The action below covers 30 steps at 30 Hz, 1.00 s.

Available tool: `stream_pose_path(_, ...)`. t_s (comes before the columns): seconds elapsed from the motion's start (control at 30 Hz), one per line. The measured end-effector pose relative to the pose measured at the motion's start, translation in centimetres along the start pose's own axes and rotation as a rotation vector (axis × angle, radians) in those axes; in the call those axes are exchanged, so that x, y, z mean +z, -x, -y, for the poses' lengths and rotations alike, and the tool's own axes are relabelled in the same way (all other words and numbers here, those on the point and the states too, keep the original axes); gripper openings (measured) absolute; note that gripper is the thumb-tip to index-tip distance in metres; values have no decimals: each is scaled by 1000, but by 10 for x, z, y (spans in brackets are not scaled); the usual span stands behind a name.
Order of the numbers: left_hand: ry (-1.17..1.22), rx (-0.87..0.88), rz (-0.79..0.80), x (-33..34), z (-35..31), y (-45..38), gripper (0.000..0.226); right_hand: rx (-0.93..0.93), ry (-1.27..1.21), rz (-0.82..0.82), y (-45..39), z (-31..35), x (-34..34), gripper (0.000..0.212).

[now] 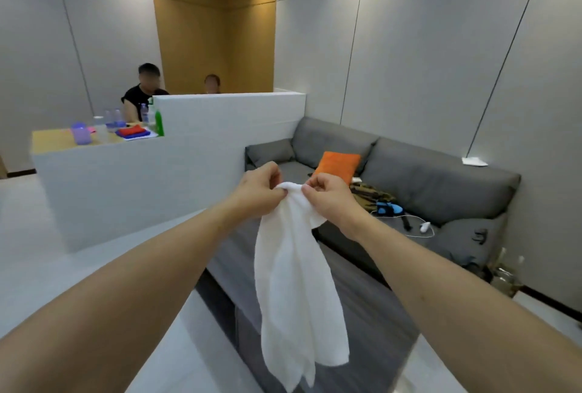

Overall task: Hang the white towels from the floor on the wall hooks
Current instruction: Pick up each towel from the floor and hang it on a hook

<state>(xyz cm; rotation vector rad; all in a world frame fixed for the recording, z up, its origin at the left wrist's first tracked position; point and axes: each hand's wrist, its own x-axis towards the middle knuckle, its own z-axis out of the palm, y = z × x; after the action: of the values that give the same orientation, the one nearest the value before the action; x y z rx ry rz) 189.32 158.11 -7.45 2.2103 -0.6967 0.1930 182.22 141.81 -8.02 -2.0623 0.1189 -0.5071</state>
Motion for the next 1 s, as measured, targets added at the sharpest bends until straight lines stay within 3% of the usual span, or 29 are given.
stream_pose_path(0.1,56,38,16,20,0,-53,10,84,43,164,-45,-20,-26,27)
stream_pose_path(0.2,59,39,8,34,5,-106,10,119,184,323,-96,-39,-37,21)
stream_pose_path(0.3,-5,17,-14,41,16,-151,16,78,195,198,-146,-59,-37,7)
stream_pose_path(0.47,-55,-50,-40,55,40,-199,24,4,117,105,-209,-82,-28,10)
stream_pose_path(0.53,-60,-82,-103,58,46,-213,21,-21,65,123,-227,-89,-23,23)
stream_pose_path(0.67,-168,-106,-188,56,51,-230,7,-42,72,391,-260,-102,-26,45)
stream_pose_path(0.73,-217,-112,-239,55,47,-236,7,-63,264,571,-276,-112,-30,37)
stream_pose_path(0.83,-294,-156,-377,49,38,-242,16,-109,508,678,-300,-133,-40,27)
stream_pose_path(1.0,-410,-368,-689,37,13,-240,22,-96,571,834,-330,-166,-76,24)
